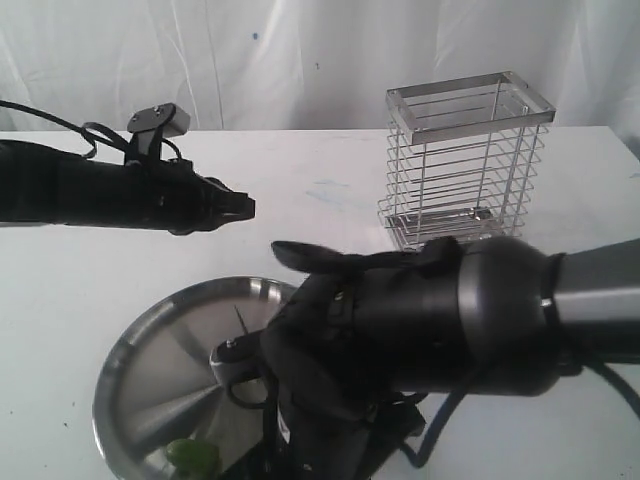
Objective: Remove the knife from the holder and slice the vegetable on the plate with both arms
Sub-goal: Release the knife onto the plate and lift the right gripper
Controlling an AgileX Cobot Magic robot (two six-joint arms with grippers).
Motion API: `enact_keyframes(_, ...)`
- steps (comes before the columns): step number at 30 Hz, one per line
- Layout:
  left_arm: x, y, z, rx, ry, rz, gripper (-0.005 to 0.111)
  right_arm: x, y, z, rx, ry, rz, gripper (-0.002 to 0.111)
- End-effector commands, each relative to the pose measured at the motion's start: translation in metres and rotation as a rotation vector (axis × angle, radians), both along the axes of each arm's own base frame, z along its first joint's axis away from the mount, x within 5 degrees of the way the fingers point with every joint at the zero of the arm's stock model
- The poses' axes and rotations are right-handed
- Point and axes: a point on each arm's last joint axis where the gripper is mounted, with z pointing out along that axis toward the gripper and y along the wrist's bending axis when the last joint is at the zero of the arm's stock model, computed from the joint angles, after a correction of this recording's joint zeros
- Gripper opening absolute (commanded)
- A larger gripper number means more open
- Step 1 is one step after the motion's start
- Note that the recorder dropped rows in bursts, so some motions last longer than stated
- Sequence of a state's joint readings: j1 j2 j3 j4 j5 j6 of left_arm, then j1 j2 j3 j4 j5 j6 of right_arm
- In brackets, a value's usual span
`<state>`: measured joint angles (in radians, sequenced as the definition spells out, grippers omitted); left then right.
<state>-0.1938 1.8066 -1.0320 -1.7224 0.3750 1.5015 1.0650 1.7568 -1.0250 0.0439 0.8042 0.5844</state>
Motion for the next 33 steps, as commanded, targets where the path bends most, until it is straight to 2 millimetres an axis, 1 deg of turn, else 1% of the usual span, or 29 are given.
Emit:
enact_keyframes(1,-0.002,0.020,0.020,-0.059,-0.013,0.082,0.000,0.014,-0.012,0.020,0.056,-0.051,-0.022,0.000)
enact_keyframes(3,-0.007,0.029,0.022,-0.056,-0.013,0.109,0.000,0.023,-0.018,0.027,0.082,-0.070,-0.014,0.000)
enact_keyframes(5,-0.013,0.041,0.020,-0.038,-0.002,0.155,0.000,0.033,-0.026,0.030,0.118,-0.045,-0.014,0.000)
enact_keyframes(8,-0.024,0.055,0.017,-0.020,0.021,0.212,0.000,0.051,-0.036,0.029,0.192,0.004,-0.015,0.000)
enact_keyframes(11,-0.036,0.060,0.015,-0.002,0.021,0.212,0.000,0.066,-0.048,0.028,0.198,-0.002,-0.052,0.000)
enact_keyframes(14,-0.047,0.061,0.014,0.016,0.016,0.203,0.000,0.076,-0.057,0.028,0.197,-0.014,-0.074,0.000)
enact_keyframes(17,-0.055,0.061,0.013,0.007,0.021,0.194,0.000,0.082,-0.056,0.024,0.207,-0.049,-0.026,0.000)
enact_keyframes(19,-0.059,0.059,0.014,-0.006,0.022,0.180,0.000,0.086,-0.056,0.017,0.207,-0.045,-0.029,0.000)
enact_keyframes(20,-0.062,0.059,0.013,-0.013,0.025,0.171,0.000,0.087,-0.053,0.006,0.197,-0.019,-0.014,0.000)
enact_keyframes(22,-0.065,0.059,0.011,-0.011,0.033,0.172,0.000,0.088,-0.052,-0.006,0.171,0.012,-0.012,0.000)
enact_keyframes(25,-0.069,0.060,0.011,-0.003,0.034,0.179,0.000,0.089,-0.051,-0.017,0.141,0.054,-0.001,0.000)
enact_keyframes(28,-0.069,0.059,0.011,-0.006,0.033,0.175,0.000,0.091,-0.049,-0.018,0.133,0.064,0.013,0.000)
enact_keyframes(33,-0.069,0.059,0.011,-0.011,0.032,0.170,0.000,0.096,-0.046,-0.016,0.154,0.025,0.007,0.000)
